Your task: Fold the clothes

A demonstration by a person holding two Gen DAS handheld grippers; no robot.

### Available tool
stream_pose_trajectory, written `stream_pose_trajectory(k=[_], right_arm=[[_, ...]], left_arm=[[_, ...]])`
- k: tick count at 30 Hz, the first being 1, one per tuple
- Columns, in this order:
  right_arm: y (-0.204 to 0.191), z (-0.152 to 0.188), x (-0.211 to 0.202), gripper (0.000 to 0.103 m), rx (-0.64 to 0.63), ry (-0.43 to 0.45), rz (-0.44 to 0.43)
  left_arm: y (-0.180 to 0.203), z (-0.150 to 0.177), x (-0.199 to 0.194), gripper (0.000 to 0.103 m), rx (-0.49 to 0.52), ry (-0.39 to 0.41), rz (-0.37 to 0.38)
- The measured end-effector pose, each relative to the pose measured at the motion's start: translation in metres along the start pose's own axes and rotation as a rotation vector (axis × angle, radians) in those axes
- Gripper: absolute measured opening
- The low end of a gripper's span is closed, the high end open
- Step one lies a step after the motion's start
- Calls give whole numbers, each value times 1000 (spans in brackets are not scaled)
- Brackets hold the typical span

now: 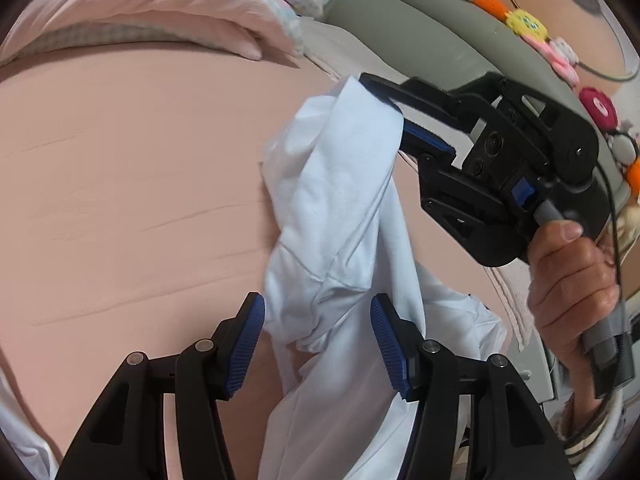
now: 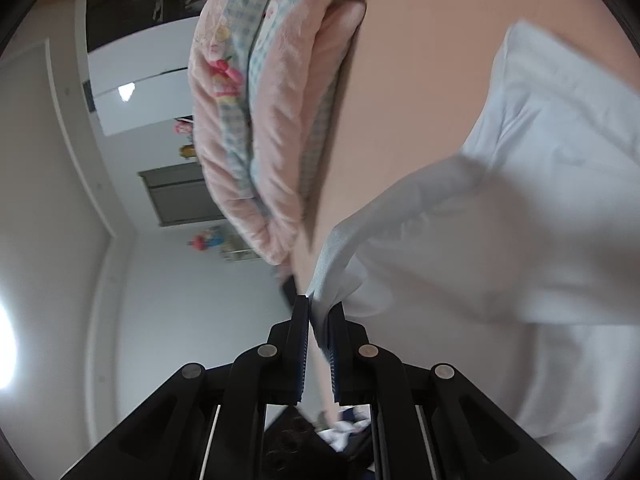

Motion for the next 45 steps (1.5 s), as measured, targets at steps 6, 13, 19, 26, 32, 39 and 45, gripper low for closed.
stream_pose_trajectory(k=[6,13,19,26,32,39,45], right_arm=[[3,-3,-7,9,-28,10,59],[6,-4,-10,9,-63,12,117],[7,-6,-12,9,-93,13,166],[-6,8,0,9,-145,-63,128],[-16,21,12,9,-193,-128,116],[-13,31,23,38,-307,-153,319],[-34,44,25,67,-512,-134,373]], left_arm=[[-13,-13,25,44,-65,-16,-35],[-32,-33,21,10,-138,34,-156],[-28,-44,4,9,-64,52,-269],[-30,-5,-82,8,16,90,-321],[-32,-47,-77,8,90,120,-349],[-21,-67,-84,8,91,148,-313],[-25,-74,-75,8,87,130,-323]])
Point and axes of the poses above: each gripper's, at about its wrist camera, not at the fingertips, and x roughly the way its jaws point, y to its right, z to its underside, the point moved 8 cm from there along x, roughly the way its jaws point, and after that the axes turned 2 degrees about z, right-handed, at the moved point
